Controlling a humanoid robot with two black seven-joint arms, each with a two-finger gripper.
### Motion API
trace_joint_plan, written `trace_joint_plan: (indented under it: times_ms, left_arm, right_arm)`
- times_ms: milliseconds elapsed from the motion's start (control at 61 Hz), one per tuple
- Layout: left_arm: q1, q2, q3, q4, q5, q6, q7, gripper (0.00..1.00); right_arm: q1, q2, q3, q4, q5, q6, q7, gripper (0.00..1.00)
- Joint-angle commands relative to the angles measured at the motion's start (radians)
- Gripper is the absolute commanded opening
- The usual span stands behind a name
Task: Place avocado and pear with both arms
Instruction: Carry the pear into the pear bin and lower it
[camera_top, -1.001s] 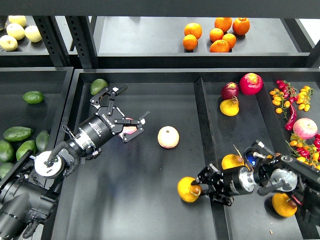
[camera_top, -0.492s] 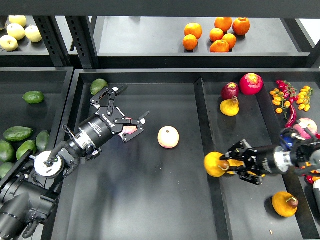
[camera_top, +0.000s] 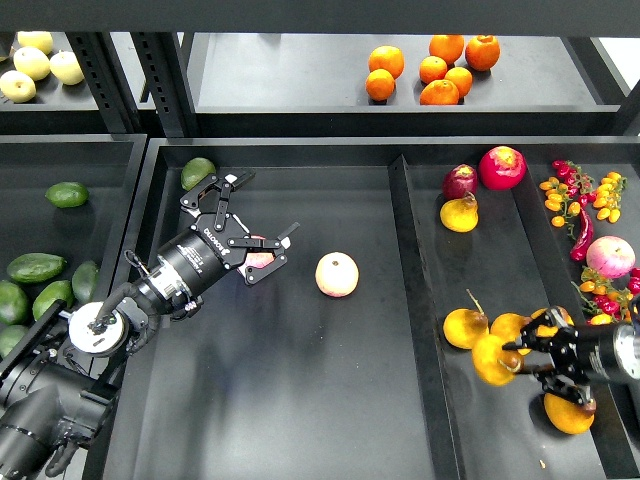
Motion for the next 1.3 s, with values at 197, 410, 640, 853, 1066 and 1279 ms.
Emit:
trace_joint_plan:
  times_ms: [197, 410, 640, 853, 1066, 1279]
  left_arm:
    - [0.0, 0.0, 0.0, 0.0, 0.0, 0.0, 0.0, 0.98]
    - [0.0, 0.0, 0.0, 0.002, 0.0, 0.0, 0.0, 0.98]
    - [0.0, 0.0, 0.0, 0.0, 0.0, 0.0, 0.0, 0.98]
    - [0.0, 0.0, 0.0, 0.0, 0.0, 0.0, 0.0, 0.98]
    - [0.0, 0.0, 0.0, 0.0, 0.0, 0.0, 0.0, 0.98]
    - [0.0, 0.0, 0.0, 0.0, 0.0, 0.0, 0.0, 0.98]
  right_arm:
    - [-0.07, 0.016, 0.003, -0.031, -0.006, 0.0, 0.0, 0.1]
    - [-0.091, 0.032, 0.005, -0.052, -0.008, 0.0, 0.0, 0.11]
    - [-0.102, 0.058, 0.006, -0.081, -0.011, 0.0, 0.0, 0.15]
    - [-0.113, 0.061, 0.005, -0.095, -0.012, 0.0, 0.0, 0.16]
    - [-0.127, 0.062, 0.005, -0.1, -0.012, 0.0, 0.0, 0.23]
    - [-0.134, 0.079, 0.006, -0.118, -0.012, 0.0, 0.0, 0.29]
